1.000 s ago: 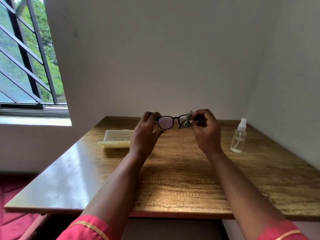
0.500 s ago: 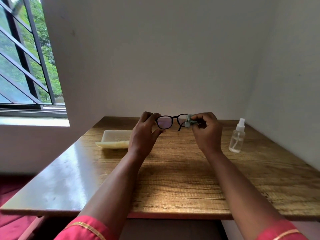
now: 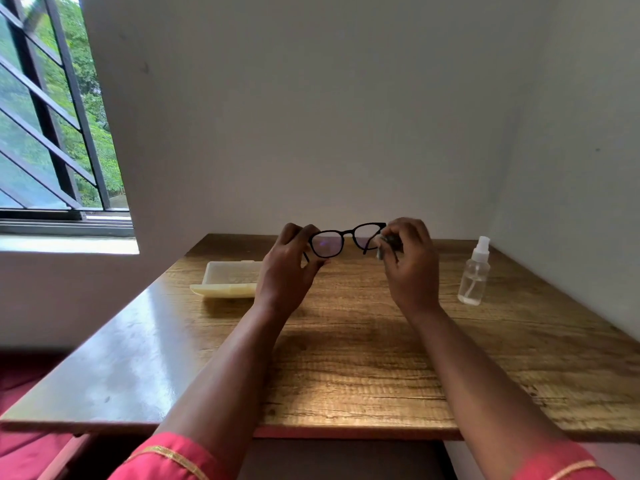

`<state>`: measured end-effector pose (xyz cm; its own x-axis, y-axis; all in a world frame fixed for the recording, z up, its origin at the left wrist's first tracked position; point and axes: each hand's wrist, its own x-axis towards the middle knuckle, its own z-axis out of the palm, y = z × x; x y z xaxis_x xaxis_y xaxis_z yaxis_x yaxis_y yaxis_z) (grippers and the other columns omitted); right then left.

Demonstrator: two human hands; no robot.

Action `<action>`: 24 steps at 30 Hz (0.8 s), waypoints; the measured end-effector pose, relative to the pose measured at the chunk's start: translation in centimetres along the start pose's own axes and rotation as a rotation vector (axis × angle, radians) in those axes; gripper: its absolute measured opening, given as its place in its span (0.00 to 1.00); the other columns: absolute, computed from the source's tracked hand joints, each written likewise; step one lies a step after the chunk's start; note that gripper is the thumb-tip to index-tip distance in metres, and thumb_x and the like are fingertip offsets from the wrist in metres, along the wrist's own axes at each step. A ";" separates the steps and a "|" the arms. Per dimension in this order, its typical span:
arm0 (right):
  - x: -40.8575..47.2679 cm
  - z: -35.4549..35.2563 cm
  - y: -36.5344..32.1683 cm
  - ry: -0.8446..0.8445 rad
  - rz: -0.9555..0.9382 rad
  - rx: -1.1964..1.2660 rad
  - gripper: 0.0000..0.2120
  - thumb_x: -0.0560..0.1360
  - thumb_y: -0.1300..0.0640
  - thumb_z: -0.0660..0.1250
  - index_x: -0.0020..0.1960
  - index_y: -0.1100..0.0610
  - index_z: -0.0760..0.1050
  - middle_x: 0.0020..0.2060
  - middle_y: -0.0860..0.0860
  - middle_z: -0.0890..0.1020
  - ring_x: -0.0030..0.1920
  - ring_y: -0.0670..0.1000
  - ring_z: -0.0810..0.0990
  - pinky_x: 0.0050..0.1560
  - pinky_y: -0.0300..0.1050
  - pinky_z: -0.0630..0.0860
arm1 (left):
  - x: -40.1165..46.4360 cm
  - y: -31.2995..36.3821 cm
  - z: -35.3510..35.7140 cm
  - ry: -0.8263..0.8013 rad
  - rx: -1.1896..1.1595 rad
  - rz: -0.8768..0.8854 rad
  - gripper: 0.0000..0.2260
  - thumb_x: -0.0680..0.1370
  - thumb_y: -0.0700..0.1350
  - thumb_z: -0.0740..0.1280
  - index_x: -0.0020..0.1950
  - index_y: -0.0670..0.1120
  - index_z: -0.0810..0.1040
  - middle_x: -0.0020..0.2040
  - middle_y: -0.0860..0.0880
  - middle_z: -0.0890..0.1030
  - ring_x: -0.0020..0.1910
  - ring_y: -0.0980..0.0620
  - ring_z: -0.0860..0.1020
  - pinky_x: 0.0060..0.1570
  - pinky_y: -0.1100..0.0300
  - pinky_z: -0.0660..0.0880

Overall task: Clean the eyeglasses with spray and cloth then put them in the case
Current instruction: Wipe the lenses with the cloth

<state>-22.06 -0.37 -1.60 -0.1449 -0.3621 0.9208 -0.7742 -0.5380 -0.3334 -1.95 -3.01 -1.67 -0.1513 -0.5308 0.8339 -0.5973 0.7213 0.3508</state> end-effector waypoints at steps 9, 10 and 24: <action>-0.2 0.4 -1.3 -0.150 -0.201 -0.038 0.05 0.77 0.66 0.67 0.52 0.63 0.78 0.49 0.54 0.78 0.49 0.50 0.78 0.49 0.35 0.72 | -0.1 0.2 0.2 -0.046 0.028 0.030 0.19 0.69 0.45 0.76 0.58 0.46 0.77 0.51 0.50 0.75 0.42 0.50 0.78 0.39 0.53 0.78; -0.2 0.5 -1.5 -0.168 -0.225 -0.041 0.05 0.77 0.66 0.67 0.52 0.63 0.78 0.49 0.54 0.78 0.49 0.50 0.78 0.49 0.36 0.72 | -0.1 0.2 0.2 -0.047 0.027 0.030 0.19 0.69 0.45 0.76 0.58 0.46 0.77 0.51 0.50 0.75 0.42 0.50 0.78 0.40 0.53 0.78; 0.1 0.2 -0.2 -0.090 -0.146 -0.110 0.10 0.77 0.68 0.66 0.57 0.64 0.79 0.53 0.56 0.78 0.55 0.54 0.77 0.56 0.41 0.73 | -0.1 0.2 0.0 -0.051 0.026 0.030 0.19 0.69 0.45 0.77 0.58 0.46 0.77 0.51 0.51 0.75 0.41 0.51 0.78 0.39 0.57 0.76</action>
<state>-21.81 -0.41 -1.52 0.0258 -0.3558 0.9342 -0.8465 -0.5050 -0.1689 -2.08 -2.85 -1.67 -0.2087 -0.5319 0.8207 -0.6120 0.7256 0.3146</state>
